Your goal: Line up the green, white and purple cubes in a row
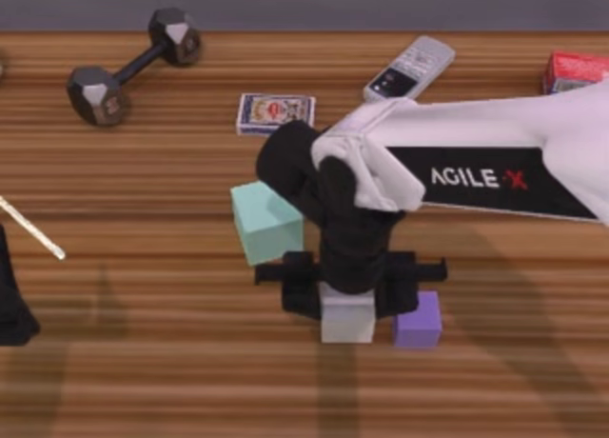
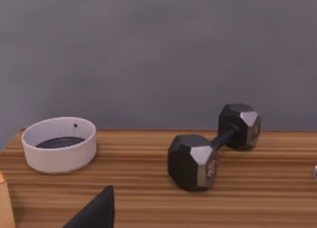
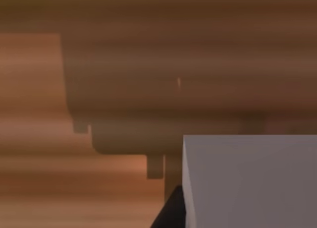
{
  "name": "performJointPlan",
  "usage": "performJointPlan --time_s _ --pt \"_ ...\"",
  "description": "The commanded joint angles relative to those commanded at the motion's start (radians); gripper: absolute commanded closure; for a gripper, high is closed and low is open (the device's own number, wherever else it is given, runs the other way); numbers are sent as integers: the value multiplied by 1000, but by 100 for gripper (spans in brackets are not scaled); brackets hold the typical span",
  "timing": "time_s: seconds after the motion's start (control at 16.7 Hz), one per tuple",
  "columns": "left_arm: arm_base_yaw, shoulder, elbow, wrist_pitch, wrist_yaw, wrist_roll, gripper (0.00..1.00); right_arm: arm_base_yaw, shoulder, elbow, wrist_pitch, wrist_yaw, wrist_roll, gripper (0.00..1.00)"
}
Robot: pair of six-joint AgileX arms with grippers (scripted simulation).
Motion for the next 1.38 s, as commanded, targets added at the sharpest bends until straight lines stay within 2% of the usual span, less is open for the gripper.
performJointPlan --time_s 0.06,0.84,1.38 --pt "0 0 0 0 0 0 0 0 0 0 0 0 0 100" --pt "0 0 0 0 0 0 0 0 0 0 0 0 0 2" --pt "0 0 0 0 0 0 0 -2 -1 0 0 0 0 0"
